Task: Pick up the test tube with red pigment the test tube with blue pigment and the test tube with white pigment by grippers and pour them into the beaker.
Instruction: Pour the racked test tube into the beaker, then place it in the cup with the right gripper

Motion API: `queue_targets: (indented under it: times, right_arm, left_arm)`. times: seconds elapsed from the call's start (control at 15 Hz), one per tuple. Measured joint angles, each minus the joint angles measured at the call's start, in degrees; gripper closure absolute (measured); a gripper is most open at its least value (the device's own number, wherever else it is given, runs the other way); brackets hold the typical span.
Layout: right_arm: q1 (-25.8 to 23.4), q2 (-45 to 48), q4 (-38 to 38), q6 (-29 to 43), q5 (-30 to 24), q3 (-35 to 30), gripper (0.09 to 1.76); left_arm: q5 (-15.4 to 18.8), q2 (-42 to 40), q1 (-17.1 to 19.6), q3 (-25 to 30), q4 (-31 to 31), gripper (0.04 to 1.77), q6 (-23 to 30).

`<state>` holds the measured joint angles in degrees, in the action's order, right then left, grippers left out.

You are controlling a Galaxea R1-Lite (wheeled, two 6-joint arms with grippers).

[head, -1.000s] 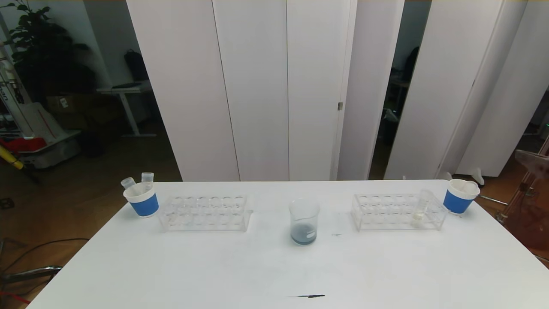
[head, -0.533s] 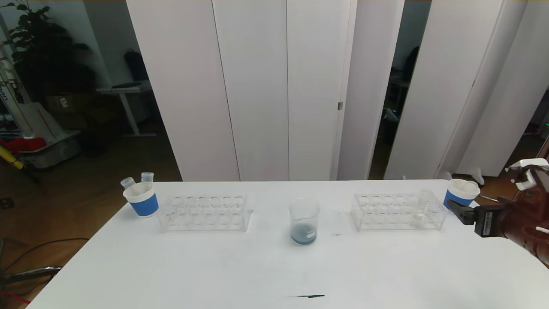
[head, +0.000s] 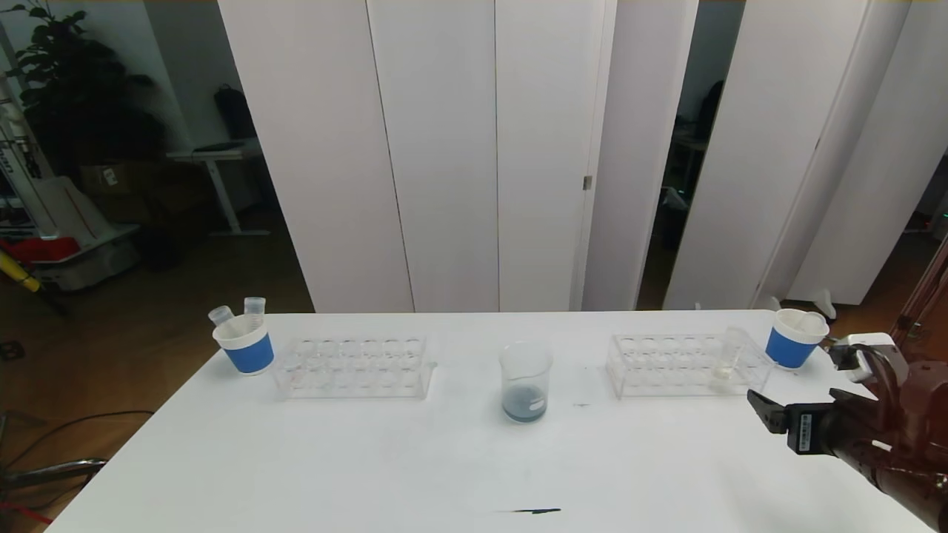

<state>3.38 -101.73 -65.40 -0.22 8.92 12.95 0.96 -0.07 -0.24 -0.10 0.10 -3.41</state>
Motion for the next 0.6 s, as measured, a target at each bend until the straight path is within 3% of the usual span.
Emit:
queue_targets:
  times: [0.6]
  right_arm:
    - [0.10,-15.17,-6.56,-1.73,0.28,12.07,0.10]
  left_arm:
    - [0.00,0.00,-0.02,0.00,-0.02,0.06,0.00]
